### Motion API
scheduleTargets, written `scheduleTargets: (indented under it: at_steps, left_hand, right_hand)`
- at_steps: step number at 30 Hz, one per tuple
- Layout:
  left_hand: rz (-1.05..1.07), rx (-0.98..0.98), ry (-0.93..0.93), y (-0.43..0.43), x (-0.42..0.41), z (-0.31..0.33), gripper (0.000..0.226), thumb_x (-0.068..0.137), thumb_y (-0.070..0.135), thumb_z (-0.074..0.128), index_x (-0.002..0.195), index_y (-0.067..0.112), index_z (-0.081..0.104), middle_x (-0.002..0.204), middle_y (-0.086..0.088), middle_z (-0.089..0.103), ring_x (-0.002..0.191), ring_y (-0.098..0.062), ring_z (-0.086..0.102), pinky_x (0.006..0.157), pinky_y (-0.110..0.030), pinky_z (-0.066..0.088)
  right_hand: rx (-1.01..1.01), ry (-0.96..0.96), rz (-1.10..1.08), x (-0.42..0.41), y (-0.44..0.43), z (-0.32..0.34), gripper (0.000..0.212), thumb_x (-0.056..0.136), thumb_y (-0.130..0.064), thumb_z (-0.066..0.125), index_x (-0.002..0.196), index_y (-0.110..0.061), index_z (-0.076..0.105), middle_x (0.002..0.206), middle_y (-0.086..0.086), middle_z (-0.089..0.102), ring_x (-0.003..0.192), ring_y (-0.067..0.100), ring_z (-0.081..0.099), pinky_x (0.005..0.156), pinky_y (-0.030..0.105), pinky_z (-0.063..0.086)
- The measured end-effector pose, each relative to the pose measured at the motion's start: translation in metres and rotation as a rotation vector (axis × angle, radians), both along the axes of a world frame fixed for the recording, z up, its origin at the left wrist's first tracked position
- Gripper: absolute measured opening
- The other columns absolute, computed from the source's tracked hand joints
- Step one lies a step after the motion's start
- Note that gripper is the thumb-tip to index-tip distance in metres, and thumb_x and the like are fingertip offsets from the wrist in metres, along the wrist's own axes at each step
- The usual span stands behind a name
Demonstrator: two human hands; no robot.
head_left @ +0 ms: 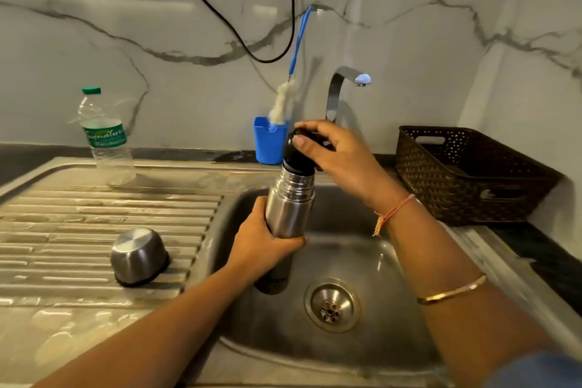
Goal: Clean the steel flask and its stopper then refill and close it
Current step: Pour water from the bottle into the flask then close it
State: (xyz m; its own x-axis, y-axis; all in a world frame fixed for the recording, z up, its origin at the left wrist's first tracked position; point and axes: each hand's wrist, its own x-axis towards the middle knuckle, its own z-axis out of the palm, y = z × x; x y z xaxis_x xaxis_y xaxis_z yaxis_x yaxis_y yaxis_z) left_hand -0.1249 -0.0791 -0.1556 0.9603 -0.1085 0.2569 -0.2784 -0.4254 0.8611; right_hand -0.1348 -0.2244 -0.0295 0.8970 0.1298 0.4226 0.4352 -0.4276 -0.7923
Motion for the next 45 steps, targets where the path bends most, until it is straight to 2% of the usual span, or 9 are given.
scheduleTargets:
  at_steps: [5,10,16,21,25,28,30,35,45]
  left_hand:
    - [0.01,-0.002,-0.031,-0.002,0.0,0.003,0.067,0.06,0.033,0.087,0.11,0.039,0.042,0.098,0.019,0.059,0.087,0.004,0.058,0.069,-0.012,0.043]
    - [-0.017,0.061,-0.046,-0.003,-0.004,0.002,0.063,0.058,0.036,0.085,0.104,0.038,0.044,0.094,0.018,0.06,0.084,0.002,0.058,0.066,-0.014,0.042]
    - [-0.084,0.079,-0.064,-0.003,-0.005,0.004,0.067,0.058,0.035,0.085,0.11,0.04,0.044,0.1,0.019,0.061,0.09,0.001,0.059,0.074,-0.015,0.046]
    - [-0.091,0.123,-0.07,-0.003,-0.009,0.004,0.064,0.056,0.038,0.084,0.105,0.041,0.044,0.097,0.017,0.06,0.087,0.001,0.058,0.07,-0.014,0.043]
    - [-0.078,0.115,-0.077,-0.003,-0.01,0.006,0.063,0.055,0.038,0.083,0.104,0.04,0.043,0.096,0.017,0.059,0.084,0.002,0.058,0.065,-0.011,0.039]
    - [-0.085,0.106,-0.059,-0.001,-0.009,0.007,0.063,0.055,0.039,0.083,0.105,0.039,0.044,0.097,0.017,0.059,0.086,-0.001,0.058,0.068,-0.016,0.044]
    - [-0.088,0.108,-0.055,-0.001,-0.009,0.006,0.063,0.056,0.04,0.083,0.105,0.039,0.044,0.098,0.017,0.059,0.086,0.0,0.058,0.069,-0.015,0.044]
    - [-0.102,0.141,-0.074,-0.001,-0.01,0.004,0.065,0.056,0.04,0.083,0.108,0.036,0.044,0.101,0.015,0.058,0.087,-0.004,0.058,0.069,-0.016,0.044]
    - [-0.164,0.128,-0.108,0.004,-0.011,0.008,0.063,0.056,0.04,0.084,0.104,0.037,0.043,0.098,0.016,0.058,0.085,-0.001,0.057,0.067,-0.01,0.041]
  right_hand:
    - [-0.402,-0.059,-0.053,0.002,0.002,-0.004,0.044,0.091,-0.04,0.055,0.13,-0.02,0.054,0.125,0.005,0.057,0.116,0.02,0.052,0.101,0.039,0.043]
    - [-0.778,-0.151,-0.342,-0.006,0.003,-0.001,0.047,0.09,-0.062,0.037,0.098,-0.019,0.053,0.086,-0.001,0.06,0.081,0.019,0.057,0.074,0.04,0.051]
    - [-0.588,0.073,-0.014,-0.01,-0.015,0.01,0.073,0.071,-0.073,0.043,0.132,-0.034,0.044,0.117,-0.011,0.047,0.104,0.008,0.05,0.091,0.031,0.047]
    - [-0.752,-0.072,-0.153,-0.005,-0.005,-0.007,0.04,0.085,-0.06,0.05,0.086,-0.02,0.055,0.082,-0.004,0.054,0.079,0.016,0.055,0.072,0.035,0.049]
    - [-0.868,-0.171,-0.46,-0.012,0.017,-0.012,0.047,0.089,-0.067,0.033,0.083,-0.023,0.047,0.067,-0.008,0.043,0.069,0.016,0.05,0.061,0.031,0.039]
    - [-0.808,0.094,-0.245,-0.017,0.007,0.003,0.066,0.085,-0.07,0.034,0.126,-0.02,0.045,0.117,0.001,0.059,0.105,0.02,0.056,0.086,0.034,0.046]
    - [-0.693,0.24,-0.006,-0.025,-0.004,0.016,0.076,0.087,-0.057,0.049,0.149,-0.027,0.018,0.15,-0.001,0.033,0.132,0.015,0.038,0.102,0.028,0.033]
    - [-0.672,0.163,0.046,-0.022,-0.004,0.019,0.038,0.086,-0.025,0.064,0.123,-0.028,0.056,0.12,-0.005,0.056,0.107,0.011,0.053,0.084,0.019,0.046]
    - [-1.166,-0.381,-0.11,-0.027,0.0,0.009,0.055,0.09,-0.062,0.02,0.107,-0.019,0.05,0.09,0.003,0.059,0.07,0.015,0.053,0.058,0.025,0.041]
